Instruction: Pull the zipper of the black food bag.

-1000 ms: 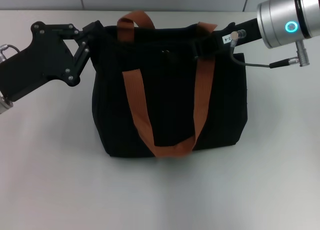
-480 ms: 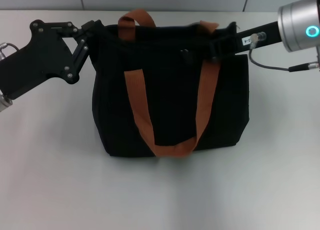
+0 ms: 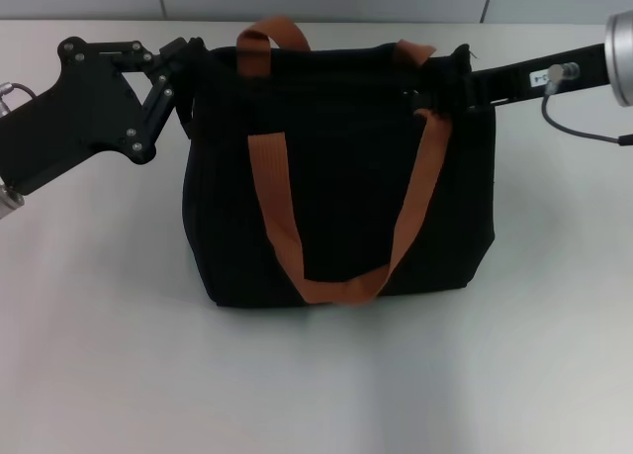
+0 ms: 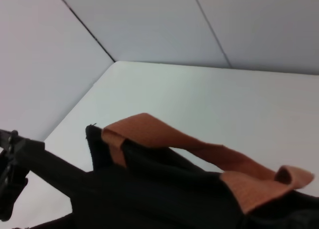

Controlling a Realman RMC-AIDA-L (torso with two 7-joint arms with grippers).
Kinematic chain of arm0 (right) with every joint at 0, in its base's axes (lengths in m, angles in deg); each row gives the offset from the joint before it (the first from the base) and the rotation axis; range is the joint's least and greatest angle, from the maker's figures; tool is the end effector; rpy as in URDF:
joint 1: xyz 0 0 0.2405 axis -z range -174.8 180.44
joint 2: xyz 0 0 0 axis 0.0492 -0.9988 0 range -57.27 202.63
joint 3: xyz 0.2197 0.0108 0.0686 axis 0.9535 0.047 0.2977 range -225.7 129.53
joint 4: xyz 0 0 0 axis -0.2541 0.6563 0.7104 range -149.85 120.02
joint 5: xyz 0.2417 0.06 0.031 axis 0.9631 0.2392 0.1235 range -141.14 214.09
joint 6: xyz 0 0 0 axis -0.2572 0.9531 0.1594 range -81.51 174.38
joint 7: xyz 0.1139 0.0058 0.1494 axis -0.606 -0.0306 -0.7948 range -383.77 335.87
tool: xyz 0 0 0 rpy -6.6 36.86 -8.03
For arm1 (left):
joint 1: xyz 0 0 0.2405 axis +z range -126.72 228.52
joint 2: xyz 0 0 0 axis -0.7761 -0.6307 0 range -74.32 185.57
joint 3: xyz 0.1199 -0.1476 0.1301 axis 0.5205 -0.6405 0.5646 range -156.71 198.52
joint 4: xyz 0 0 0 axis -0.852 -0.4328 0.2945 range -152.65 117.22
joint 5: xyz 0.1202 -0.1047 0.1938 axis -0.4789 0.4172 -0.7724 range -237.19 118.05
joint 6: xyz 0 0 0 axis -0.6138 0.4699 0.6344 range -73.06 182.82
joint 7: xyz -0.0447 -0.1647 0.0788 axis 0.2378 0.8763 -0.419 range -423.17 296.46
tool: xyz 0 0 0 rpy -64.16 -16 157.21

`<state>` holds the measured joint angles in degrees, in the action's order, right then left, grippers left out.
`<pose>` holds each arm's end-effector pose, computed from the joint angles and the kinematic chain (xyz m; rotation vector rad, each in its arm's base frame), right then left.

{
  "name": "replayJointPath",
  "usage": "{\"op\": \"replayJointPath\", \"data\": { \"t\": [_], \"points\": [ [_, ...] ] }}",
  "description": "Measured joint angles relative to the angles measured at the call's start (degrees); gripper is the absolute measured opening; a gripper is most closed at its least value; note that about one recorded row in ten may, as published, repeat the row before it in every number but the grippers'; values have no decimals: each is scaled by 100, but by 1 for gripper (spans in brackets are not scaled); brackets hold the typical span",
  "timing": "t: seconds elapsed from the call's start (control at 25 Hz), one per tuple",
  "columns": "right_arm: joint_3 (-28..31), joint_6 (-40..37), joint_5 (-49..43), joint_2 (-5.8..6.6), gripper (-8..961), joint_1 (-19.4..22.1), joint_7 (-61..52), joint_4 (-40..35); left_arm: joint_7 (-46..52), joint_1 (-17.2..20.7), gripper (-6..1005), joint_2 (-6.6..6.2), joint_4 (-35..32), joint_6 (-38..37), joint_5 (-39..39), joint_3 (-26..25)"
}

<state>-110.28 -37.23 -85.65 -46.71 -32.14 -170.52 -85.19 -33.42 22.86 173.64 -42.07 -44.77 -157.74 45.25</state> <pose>0.1273 0.4189 0.0050 -2.5841 1.2817 0.3664 -0.2461 0.3515 0.0201 -2.2070 0.2002 -0.9698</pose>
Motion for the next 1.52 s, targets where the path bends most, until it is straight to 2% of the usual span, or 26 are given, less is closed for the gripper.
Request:
{"op": "replayJointPath", "data": {
  "t": [0.32,1.0,1.2,1.32,1.44,1.48,1.52],
  "points": [
    [254,-71,0,0,9,153,15,-115,3,-8,26,-5,1,9,-1,0],
    [560,-301,507,24,11,170,287,-33,3,-1,26,-6,0,17,16,-7],
    [570,-334,701,20,201,207,432,-5,-2,10,26,8,0,17,13,-4],
    [639,-356,937,22,374,263,568,14,-9,24,26,9,0,17,10,-2],
    [1069,-652,2016,61,583,384,1515,490,-14,44,26,15,0,14,7,-1],
    [1320,-953,2593,142,659,393,2232,1032,-14,55,26,18,1,13,5,0],
    [1320,-953,2593,142,661,393,2232,1032,-14,55,26,18,1,13,5,0]
  ]
}}
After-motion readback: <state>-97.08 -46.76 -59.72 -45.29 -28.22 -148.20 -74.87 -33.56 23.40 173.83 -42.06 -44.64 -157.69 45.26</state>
